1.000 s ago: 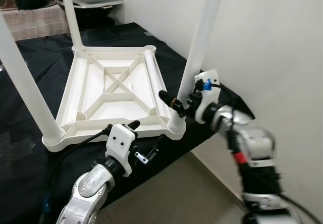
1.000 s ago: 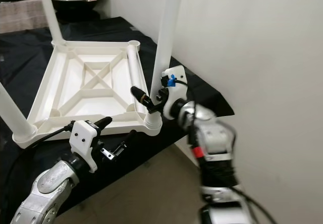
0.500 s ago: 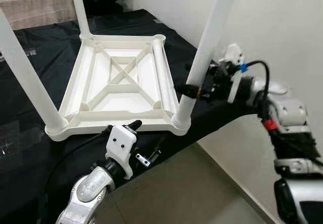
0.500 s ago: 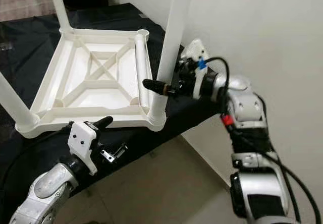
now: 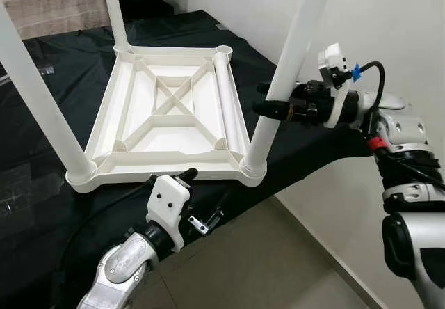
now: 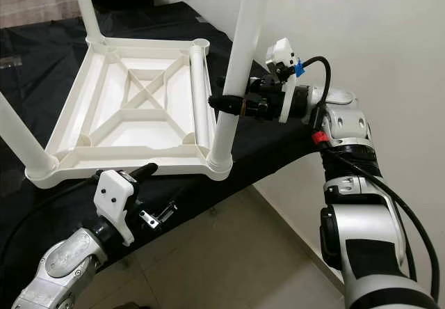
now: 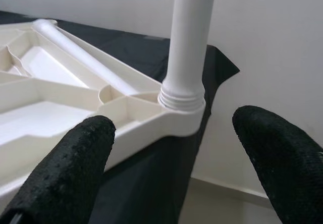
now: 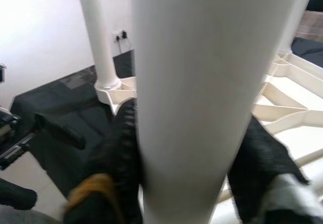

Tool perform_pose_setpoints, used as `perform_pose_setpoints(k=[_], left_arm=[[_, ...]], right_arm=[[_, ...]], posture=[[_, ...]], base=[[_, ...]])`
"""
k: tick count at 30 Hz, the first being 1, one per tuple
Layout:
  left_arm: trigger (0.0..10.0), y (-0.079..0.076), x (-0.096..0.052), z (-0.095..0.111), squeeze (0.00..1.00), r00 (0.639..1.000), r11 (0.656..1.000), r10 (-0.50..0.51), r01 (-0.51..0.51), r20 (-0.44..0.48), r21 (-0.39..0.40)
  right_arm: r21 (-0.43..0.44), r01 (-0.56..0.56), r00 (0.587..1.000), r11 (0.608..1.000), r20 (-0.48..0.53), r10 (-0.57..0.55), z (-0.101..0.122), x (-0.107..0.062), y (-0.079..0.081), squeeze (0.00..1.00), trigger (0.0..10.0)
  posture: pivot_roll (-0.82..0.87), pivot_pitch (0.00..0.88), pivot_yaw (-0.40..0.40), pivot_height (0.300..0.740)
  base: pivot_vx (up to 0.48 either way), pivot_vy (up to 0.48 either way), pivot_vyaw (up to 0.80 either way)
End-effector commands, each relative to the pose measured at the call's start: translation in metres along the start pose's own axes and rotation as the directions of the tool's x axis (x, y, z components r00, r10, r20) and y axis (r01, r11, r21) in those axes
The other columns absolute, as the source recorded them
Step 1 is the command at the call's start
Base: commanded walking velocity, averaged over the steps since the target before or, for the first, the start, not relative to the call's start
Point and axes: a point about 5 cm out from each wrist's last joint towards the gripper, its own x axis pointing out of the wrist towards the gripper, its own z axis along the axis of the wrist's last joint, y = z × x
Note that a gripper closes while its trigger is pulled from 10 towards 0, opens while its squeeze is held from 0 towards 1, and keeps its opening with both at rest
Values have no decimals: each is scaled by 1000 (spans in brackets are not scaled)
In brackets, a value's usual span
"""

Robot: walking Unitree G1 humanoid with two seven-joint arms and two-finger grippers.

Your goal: Building children table

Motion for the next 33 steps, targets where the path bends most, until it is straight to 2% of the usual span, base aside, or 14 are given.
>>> perform_pose_setpoints(k=[1, 10, 11, 12, 13, 14, 15, 17, 18, 21, 29, 30, 31, 33], left_arm=[[10000, -3, -2, 1, 0, 1000, 1000, -12, 12, -9, 2], [10000, -4, -2, 1, 0, 1000, 1000, -13, 13, -13, -4], [10000, -4, -1, 0, 0, 1000, 1000, -13, 13, -12, -6], [10000, -4, -1, -3, 0, 1000, 1000, -15, 15, -17, 4], [10000, -4, -1, -3, 0, 1000, 1000, -15, 15, -17, 4], [10000, -3, 0, -7, 0, 1000, 1000, -11, 12, -24, 18], [10000, -1, 1, -9, 0, 1000, 1000, 1, 0, -28, 27], [10000, 2, 4, -10, 0, 999, 999, 20, -19, -27, 29], [10000, 5, 8, -10, 0, 999, 999, 32, -32, -21, 30], [10000, 9, 16, -12, 0, 999, 999, 34, -34, -10, 38], [10000, 14, 21, -14, 0, 998, 997, 56, -56, -3, 46], [10000, 14, 21, -14, 0, 998, 997, 60, -60, 0, 46], [10000, 14, 21, -14, 0, 998, 997, 61, -61, 2, 47], [10000, 13, 22, -13, 0, 998, 998, 57, -57, 4, 41]], right_arm=[[-37, 0, 1000, 999, 20, 1, 9, -4, -2, 0, 0], [-42, 3, 1000, 999, -7, -4, 8, -17, 0, 0, 0], [-31, 130, 991, 991, -25, -131, -2, -12, 3, 0, 0], [-21, 516, 856, 856, -33, -517, -18, 3, 2, 0, 0], [-21, 516, 856, 856, -33, -517, -18, 3, 2, 0, 0], [114, 770, 638, 628, -117, -761, -45, 18, 26, 0, 0], [223, 829, 557, 513, -236, -796, -72, 34, 61, 0, 0], [201, 844, 536, 498, -273, -799, -83, 47, 82, 0, 0], [205, 783, 622, 587, -269, -736, -90, 66, 92, 0, 0], [158, 720, 694, 676, -192, -694, -88, 98, 77, 0, 0], [157, 697, 717, 700, -135, -684, -68, 120, 62, 0, 0], [145, 694, 720, 705, -155, -677, -67, 120, 64, 0, 6980], [136, 715, 698, 685, -180, -693, -65, 121, 71, 0, 10000], [150, 719, 694, 678, -178, -697, -60, 119, 78, 0, 10000]], posture=[[-1, 122, -91, 740], [-16, 127, -93, 740], [-26, 114, -138, 740], [9, 82, -211, 740], [9, 82, -211, 740], [7, 59, -203, 740], [9, 54, -201, 740], [5, 42, -195, 740], [-11, 39, -170, 740], [7, 0, -179, 740], [9, 0, -178, 740], [5, 0, -174, 740], [5, 0, -174, 740], [-3, 0, -166, 740]], base=[[0, 0, 0], [0, 0, 0], [0, 0, 0], [0, 0, 0], [0, 0, 0], [0, 0, 0], [0, 0, 0], [0, 0, 0], [0, 0, 0], [0, 0, 0], [0, 0, 0], [0, 0, 0], [0, 0, 0], [0, 0, 0]])
